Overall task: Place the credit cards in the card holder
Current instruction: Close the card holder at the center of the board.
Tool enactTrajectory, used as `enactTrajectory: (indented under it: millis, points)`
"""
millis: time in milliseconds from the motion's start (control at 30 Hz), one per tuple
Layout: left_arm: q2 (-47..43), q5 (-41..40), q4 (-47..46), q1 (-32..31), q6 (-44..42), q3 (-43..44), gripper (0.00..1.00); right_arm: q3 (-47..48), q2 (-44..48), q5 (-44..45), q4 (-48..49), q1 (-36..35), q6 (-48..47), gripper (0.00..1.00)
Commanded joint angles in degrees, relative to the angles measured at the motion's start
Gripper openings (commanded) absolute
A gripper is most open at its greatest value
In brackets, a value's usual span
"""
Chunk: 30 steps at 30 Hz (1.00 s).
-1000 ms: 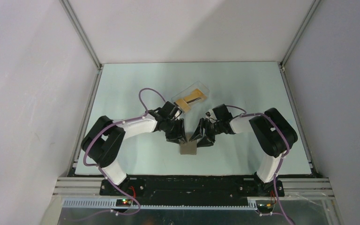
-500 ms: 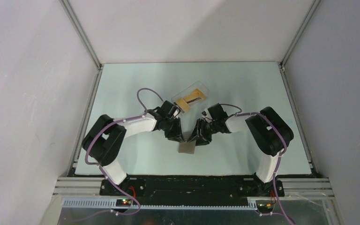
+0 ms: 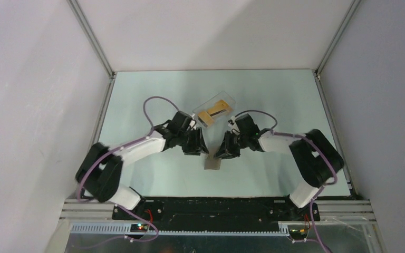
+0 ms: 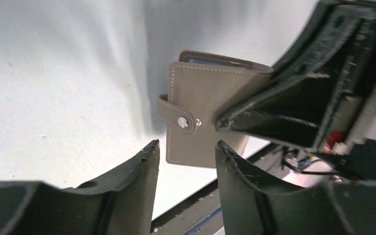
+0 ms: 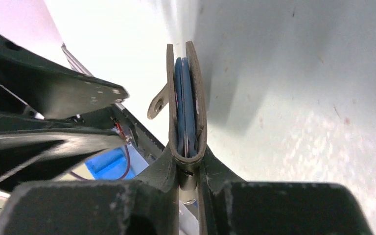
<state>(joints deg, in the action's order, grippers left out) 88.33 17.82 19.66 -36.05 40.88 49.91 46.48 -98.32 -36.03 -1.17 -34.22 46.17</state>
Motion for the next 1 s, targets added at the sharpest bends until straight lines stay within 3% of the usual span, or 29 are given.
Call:
enactTrajectory:
  millis: [0, 233, 367, 467, 533, 967]
  points:
    - [-12.49, 0.81, -1.89, 2.2, -1.15, -0.24, 0.53, -0.16, 11.72, 1.91, -5.2, 1.99, -7.49, 0.0]
    - [-27.51, 5.6, -3.53, 5.57, -5.27, -0.02, 0.76, -0.17, 23.67, -10.87, -5.7, 8.49, -10.72, 0.0]
    - [-31.52, 13.54, -11.82, 7.8, -4.06, -2.23, 0.78, -0.16, 26.48, -19.52, -1.5, 9.89, -9.69, 0.0]
    - [-32.91, 21.63, -27.09, 8.82, 2.26, -6.5, 0.79, -0.16, 28.83, -23.7, 2.09, 9.85, -9.03, 0.0]
    - [-32.16, 23.9, -30.4, 8.7, 3.72, -6.9, 0.8, -0.16, 30.35, -25.02, 3.66, 9.8, -8.32, 0.0]
    - [-25.79, 32.77, -37.48, 3.77, 7.61, -4.82, 0.79, -0.16, 33.64, -28.74, 14.65, 9.96, 2.01, 0.0]
